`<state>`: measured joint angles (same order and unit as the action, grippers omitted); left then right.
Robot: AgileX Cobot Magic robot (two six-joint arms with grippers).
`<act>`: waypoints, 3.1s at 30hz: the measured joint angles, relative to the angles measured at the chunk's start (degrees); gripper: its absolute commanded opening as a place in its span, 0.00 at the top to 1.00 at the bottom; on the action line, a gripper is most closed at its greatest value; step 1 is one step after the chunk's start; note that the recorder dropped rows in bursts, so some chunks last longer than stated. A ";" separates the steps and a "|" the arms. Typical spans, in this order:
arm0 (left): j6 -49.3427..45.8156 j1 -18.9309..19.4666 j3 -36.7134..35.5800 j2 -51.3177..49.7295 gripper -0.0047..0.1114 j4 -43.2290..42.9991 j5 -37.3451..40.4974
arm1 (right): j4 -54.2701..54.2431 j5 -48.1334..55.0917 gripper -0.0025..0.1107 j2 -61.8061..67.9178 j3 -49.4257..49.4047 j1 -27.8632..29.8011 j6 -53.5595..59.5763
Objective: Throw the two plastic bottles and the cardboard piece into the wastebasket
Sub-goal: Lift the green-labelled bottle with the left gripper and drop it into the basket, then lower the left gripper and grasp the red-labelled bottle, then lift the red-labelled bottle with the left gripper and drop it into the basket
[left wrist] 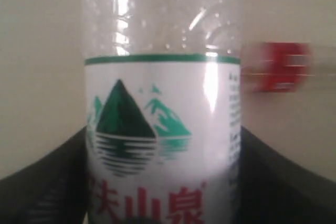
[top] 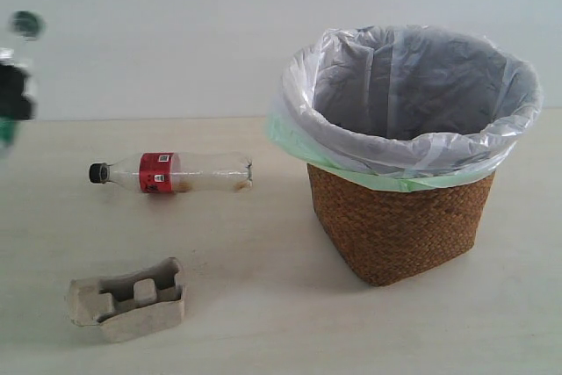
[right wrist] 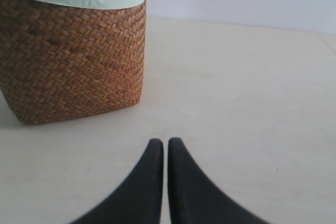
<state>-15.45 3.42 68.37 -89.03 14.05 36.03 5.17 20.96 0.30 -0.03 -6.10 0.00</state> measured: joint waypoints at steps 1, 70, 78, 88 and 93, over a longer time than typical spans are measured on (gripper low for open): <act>-5.94 -3.16 1.49 -1.93 0.83 8.79 -0.04 | 0.00 0.00 0.98 0.00 0.00 0.00 0.00; -49.11 -21.87 29.92 -43.65 0.60 -12.13 -4.07 | 0.00 0.00 0.98 0.00 0.00 0.00 0.00; -39.26 -21.87 29.92 -43.38 0.93 -14.58 -4.53 | 0.00 0.00 0.98 0.00 0.00 0.00 0.00; 17.24 -18.29 29.82 -23.19 0.93 -46.79 11.98 | 0.00 0.00 0.98 0.00 0.00 0.00 0.00; 24.53 -15.28 29.82 -15.58 0.93 -54.39 22.95 | 0.00 0.00 0.98 0.00 0.00 0.00 0.00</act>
<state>9.08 -11.86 98.19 -104.61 -40.34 58.97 5.17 20.96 0.30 -0.03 -6.10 0.00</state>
